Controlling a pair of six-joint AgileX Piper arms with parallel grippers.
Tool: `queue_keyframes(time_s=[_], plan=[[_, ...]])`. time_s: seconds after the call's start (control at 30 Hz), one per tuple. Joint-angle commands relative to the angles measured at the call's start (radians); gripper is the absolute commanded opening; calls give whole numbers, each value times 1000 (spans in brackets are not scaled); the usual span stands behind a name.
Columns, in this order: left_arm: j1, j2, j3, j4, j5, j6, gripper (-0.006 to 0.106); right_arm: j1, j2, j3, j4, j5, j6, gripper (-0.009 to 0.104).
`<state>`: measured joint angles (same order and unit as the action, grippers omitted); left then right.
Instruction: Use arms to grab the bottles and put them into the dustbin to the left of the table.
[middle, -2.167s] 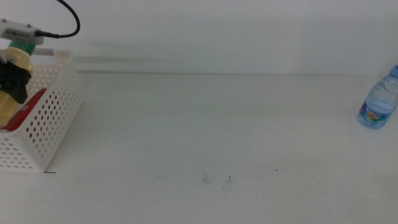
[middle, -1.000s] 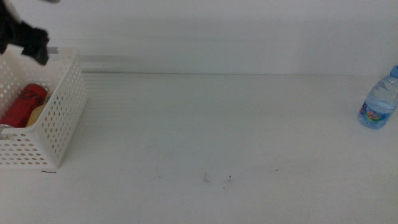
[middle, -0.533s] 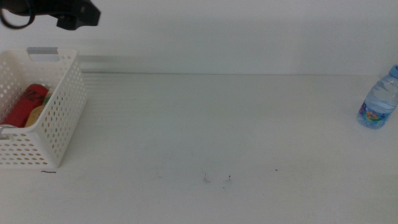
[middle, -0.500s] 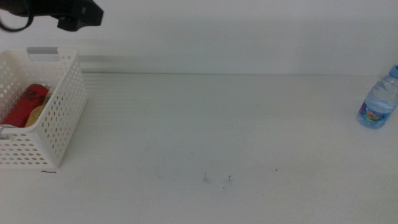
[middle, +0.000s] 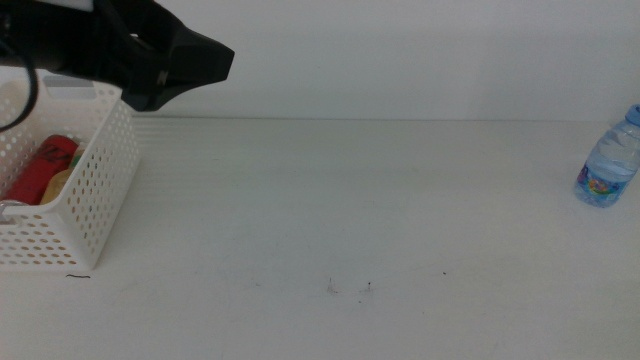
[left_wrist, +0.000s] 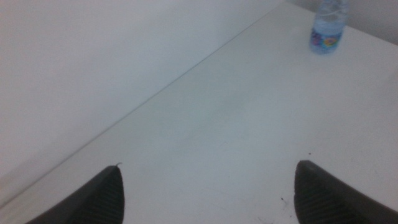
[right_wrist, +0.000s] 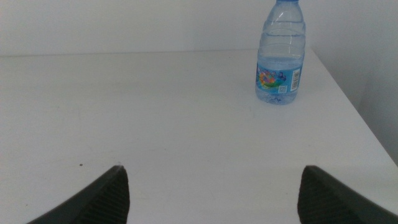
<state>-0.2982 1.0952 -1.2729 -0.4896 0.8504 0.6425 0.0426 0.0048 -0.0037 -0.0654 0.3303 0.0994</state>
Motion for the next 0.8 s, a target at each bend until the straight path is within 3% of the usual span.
queue_keyframes(time_s=[0.0, 0.17, 0.3, 0.77], plan=[[-24, -31, 16, -9, -10, 31, 94, -4, -5, 4, -6, -13, -2, 86], [-89, -122, 129, 188, -67, -199, 94, -4, -5, 4, -6, -13, -2, 86], [-162, -220, 225, 293, -144, -345, 94, -4, -5, 4, -6, -13, -2, 86], [-201, -373, 313, 220, -164, -381, 94, -4, -5, 4, -6, -13, -2, 86]])
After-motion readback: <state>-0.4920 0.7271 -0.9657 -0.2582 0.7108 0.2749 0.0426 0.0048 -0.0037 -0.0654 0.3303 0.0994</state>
